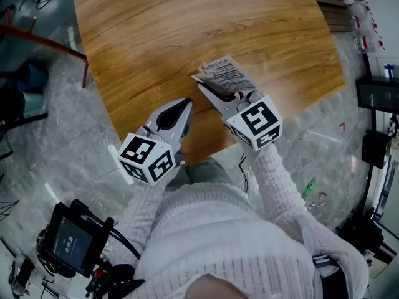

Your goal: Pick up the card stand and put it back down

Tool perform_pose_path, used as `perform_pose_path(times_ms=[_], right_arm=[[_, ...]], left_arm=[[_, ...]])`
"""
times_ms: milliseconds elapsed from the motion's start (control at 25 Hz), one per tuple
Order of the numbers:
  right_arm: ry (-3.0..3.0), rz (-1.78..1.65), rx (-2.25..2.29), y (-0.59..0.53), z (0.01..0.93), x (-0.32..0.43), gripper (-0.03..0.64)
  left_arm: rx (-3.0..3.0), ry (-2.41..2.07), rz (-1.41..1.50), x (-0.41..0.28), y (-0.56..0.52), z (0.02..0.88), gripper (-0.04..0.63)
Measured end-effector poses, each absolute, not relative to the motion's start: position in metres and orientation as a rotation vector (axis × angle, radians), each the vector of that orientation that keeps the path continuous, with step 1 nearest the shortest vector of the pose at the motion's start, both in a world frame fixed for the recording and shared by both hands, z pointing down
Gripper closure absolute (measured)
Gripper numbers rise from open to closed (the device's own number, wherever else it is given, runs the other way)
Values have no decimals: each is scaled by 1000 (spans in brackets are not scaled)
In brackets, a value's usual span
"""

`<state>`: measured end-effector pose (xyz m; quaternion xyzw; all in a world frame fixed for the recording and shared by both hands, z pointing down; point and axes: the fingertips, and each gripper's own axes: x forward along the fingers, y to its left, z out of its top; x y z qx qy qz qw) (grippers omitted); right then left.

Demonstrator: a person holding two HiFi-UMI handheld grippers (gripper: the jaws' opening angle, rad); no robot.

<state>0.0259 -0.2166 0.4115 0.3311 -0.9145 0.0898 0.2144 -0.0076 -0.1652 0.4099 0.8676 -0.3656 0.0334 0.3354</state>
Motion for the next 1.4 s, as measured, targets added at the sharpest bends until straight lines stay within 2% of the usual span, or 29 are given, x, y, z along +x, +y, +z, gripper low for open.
perform_pose_path(times_ms=[240,560,1400], right_arm=[[-2578,207,1076,-244,402,35,436],[-2653,139,1188,-210,355,51,436],[-2641,103,1246,-198,357,60,436]], left_arm=[[2415,-948,85,-10,-205,405,587],[2555,-934,103,5,-184,370,586],[2597,-960,124,8,-188,373,588]])
